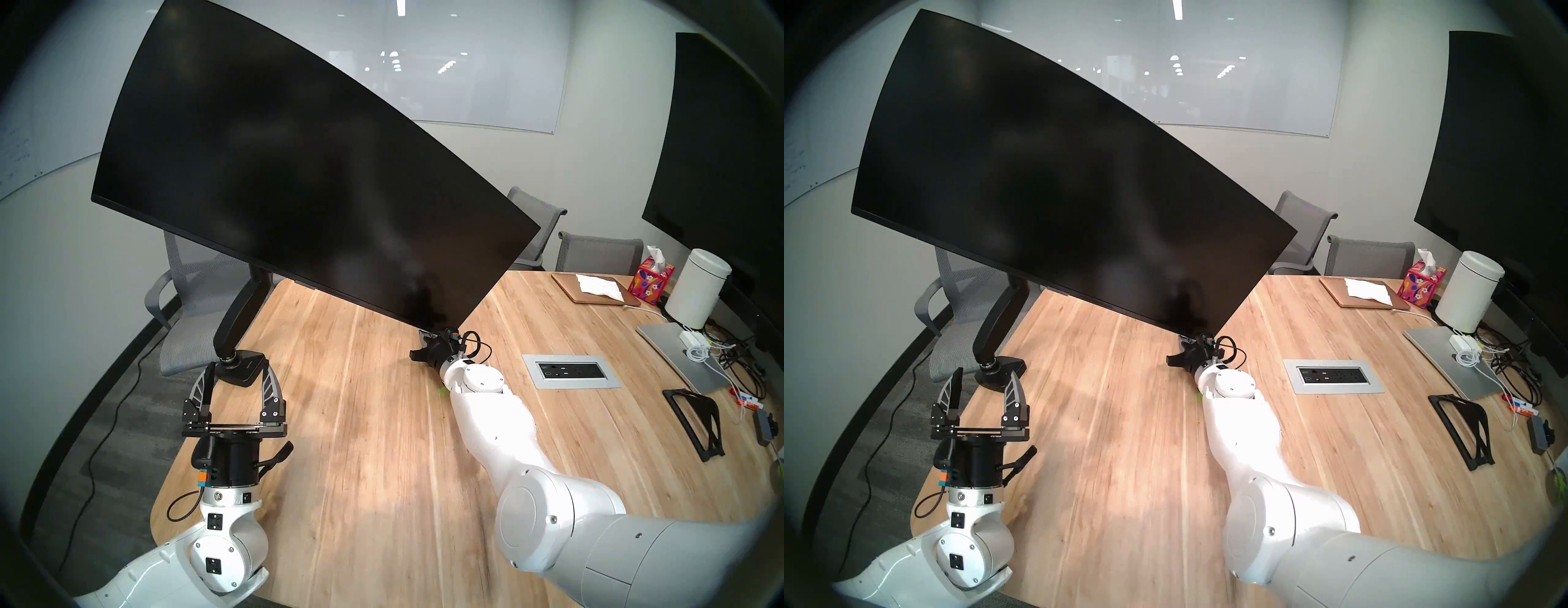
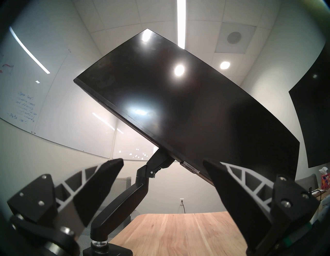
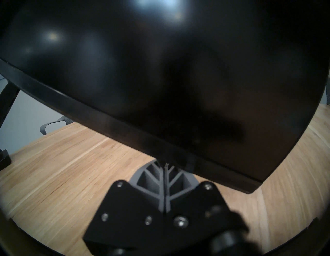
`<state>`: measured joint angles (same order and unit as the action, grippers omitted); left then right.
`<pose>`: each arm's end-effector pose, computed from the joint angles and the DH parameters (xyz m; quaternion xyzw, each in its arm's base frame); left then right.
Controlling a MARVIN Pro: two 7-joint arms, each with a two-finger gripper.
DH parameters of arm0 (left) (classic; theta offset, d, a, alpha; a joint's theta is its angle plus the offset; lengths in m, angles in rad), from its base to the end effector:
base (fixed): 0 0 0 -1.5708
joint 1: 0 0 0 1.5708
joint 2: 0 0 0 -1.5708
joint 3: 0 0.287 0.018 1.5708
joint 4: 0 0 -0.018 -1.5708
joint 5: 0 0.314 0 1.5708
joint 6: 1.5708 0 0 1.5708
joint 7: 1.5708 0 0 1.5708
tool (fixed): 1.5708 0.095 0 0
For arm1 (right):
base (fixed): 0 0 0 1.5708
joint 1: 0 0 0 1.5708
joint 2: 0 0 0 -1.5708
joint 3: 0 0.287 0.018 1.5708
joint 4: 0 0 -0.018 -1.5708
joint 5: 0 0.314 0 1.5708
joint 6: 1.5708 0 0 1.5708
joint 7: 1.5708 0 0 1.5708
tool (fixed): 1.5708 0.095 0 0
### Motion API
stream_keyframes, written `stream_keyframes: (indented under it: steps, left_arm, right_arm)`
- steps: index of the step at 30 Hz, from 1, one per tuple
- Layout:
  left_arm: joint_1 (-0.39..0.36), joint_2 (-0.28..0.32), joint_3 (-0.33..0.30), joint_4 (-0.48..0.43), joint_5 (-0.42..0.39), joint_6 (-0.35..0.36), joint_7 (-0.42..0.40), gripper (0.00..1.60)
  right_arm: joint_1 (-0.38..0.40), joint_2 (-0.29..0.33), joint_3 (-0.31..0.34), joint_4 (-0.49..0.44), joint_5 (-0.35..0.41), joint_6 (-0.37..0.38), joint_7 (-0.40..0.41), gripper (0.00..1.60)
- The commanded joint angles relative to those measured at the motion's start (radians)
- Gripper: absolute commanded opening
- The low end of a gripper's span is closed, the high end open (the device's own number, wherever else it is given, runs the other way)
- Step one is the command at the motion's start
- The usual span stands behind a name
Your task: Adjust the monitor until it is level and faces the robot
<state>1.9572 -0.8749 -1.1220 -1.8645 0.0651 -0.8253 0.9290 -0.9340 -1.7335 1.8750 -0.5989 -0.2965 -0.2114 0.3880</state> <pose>0.2532 0.0360 -0.2921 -0.4698 -0.0304 -0.8820 0.0219 0.5584 0.0691 -0.3587 -0.7454 -0.0980 -0.6437 0.1429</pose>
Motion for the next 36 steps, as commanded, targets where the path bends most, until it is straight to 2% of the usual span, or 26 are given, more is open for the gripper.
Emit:
stream_keyframes:
  steps: [1, 22, 36]
  left_arm:
    - [-0.002, -0.002, -0.001, -0.011, 0.001, -0.003, 0.001, 1.6]
    - [-0.003, -0.002, -0.001, -0.011, 0.001, -0.003, 0.001, 1.6]
    - [-0.003, -0.002, -0.001, -0.011, 0.001, -0.003, 0.001, 1.6]
  right_arm:
    - [0.067, 0.02, 0.001, -0.045, 0.0, -0.054, -0.02, 0.0]
    - [0.074, 0.038, -0.002, -0.081, -0.022, -0.086, -0.045, 0.0]
    - [0.058, 0.058, 0.002, -0.137, -0.036, -0.101, -0.082, 0.0]
